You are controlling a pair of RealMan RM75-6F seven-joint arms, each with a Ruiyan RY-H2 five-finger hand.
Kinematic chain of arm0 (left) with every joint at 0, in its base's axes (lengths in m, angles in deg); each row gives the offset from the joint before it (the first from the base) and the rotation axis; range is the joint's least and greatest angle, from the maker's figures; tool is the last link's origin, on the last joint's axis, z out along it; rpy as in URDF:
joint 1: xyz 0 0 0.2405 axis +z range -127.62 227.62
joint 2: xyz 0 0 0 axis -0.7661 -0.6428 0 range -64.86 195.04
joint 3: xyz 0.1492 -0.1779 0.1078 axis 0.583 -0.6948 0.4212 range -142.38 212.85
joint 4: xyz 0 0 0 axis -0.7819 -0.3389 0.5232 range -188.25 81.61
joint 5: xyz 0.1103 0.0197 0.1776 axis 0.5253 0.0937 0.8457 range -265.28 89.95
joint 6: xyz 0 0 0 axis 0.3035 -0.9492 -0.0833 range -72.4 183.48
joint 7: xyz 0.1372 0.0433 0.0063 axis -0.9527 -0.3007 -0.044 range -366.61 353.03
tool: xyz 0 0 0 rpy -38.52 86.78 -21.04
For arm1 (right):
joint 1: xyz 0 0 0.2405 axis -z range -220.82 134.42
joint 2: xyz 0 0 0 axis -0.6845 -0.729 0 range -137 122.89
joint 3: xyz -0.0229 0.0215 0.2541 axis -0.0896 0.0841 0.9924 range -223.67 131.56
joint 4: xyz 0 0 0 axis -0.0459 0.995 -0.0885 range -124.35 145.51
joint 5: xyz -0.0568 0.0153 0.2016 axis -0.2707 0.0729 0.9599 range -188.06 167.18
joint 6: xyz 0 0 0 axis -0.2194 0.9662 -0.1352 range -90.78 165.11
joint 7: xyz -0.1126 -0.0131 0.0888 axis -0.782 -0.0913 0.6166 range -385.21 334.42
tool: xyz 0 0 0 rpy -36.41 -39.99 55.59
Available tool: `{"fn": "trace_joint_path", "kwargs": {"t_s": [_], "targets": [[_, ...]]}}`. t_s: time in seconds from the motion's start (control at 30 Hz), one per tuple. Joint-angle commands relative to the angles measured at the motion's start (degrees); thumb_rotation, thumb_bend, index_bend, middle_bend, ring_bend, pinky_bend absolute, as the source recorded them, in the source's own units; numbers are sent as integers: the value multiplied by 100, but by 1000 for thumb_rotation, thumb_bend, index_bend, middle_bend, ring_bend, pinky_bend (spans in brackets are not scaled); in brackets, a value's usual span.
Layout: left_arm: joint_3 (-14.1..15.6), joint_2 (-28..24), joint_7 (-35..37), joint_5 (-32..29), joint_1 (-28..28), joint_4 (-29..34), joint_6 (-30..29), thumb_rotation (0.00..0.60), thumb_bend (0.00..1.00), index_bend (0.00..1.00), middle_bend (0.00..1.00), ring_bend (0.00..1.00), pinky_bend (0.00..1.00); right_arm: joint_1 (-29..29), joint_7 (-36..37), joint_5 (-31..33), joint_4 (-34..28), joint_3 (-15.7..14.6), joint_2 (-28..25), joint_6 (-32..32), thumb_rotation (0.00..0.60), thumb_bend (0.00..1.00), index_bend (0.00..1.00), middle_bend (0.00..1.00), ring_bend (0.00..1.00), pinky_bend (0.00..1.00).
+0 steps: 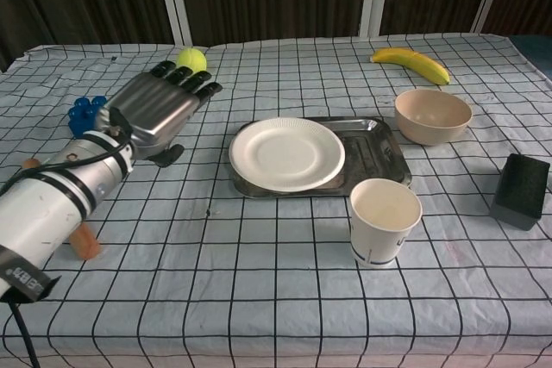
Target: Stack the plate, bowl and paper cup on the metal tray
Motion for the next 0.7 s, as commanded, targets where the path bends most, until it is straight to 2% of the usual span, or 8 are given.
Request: {"fn": "trace_joint_path", "kwargs": {"t_s": [0.03, 0.13, 0.27, 0.43, 0.57, 0.7], "targets": [[341, -1036, 479, 121, 712, 1006, -549, 600, 372, 0, 0, 0, 0, -88, -552, -264, -129, -114, 136, -118, 600, 118, 0, 0, 0, 0], [592, -1633, 1240, 351, 1158, 1324, -830, 600, 354, 0, 0, 0, 0, -166, -1112, -363, -196, -99, 334, -167, 600, 118, 0, 0, 0, 0], [900, -2119, 2302, 735, 1599, 1349, -1092, 600, 341, 0, 0, 0, 0, -363, -1840, -267, -318, 77, 604, -337, 600, 118, 0, 0, 0, 0], [1253, -2450, 3669, 1221, 2193, 1045, -1578, 600, 338, 0, 0, 0, 0, -1028, -3048, 287, -221, 563, 1141, -1129, 600, 119, 63, 0, 0, 0], [1422, -2569, 4551, 1567, 2536, 766, -1908, 600, 338, 0, 0, 0, 0, -1641, -4098, 910, 275, 937, 1824, -1802, 600, 118, 156, 0, 0, 0], [1373, -2624, 4991, 1676, 2766, 555, -2175, 600, 340, 0, 0, 0, 0, -2184, -4690, 1465, 1084, 1196, 2538, -2332, 600, 118, 230, 0, 0, 0]]}}
